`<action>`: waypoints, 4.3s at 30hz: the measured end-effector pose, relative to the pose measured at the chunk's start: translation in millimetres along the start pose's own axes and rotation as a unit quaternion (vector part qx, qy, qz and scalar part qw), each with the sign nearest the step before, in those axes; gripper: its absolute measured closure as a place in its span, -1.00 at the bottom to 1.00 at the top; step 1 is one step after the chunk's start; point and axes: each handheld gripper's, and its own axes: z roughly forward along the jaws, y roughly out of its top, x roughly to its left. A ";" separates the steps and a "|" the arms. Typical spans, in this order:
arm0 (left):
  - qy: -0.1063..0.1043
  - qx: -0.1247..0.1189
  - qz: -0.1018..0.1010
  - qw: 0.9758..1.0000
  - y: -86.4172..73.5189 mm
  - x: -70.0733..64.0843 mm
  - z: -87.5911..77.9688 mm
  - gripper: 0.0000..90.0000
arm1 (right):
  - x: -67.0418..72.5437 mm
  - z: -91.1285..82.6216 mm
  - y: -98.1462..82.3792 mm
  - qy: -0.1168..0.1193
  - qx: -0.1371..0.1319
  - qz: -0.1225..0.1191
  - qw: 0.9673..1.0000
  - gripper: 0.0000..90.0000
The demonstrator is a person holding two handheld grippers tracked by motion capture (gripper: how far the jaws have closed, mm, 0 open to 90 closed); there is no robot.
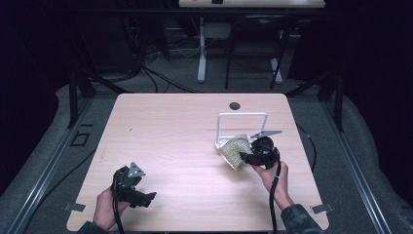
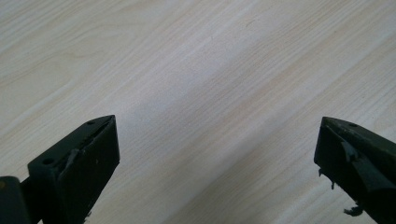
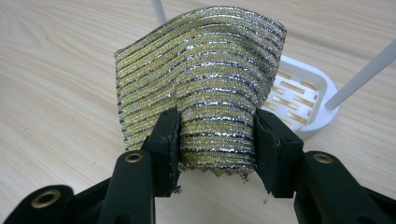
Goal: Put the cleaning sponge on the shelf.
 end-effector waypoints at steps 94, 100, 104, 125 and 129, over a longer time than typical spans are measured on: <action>0.002 0.008 0.001 1.000 0.2 0.4 1.4 -1.00 | 7.7 49.6 32.9 -0.100 -0.002 0.022 0.995 -0.30; 0.001 0.010 0.001 1.000 0.3 0.1 1.9 -1.00 | 9.7 34.9 30.4 -0.078 -0.006 0.015 0.997 -0.37; 0.000 0.010 0.001 1.000 0.5 -0.2 2.1 -1.00 | 11.9 23.3 26.7 -0.064 -0.007 0.007 0.998 -0.48; 0.000 0.012 0.003 1.000 0.8 -1.5 3.2 -1.00 | 29.4 -35.6 -2.5 0.021 0.000 -0.068 0.997 -0.76; 0.003 0.013 0.004 1.000 0.4 -1.6 2.8 -1.00 | 29.2 -47.5 -13.4 0.032 0.006 -0.079 0.996 -0.87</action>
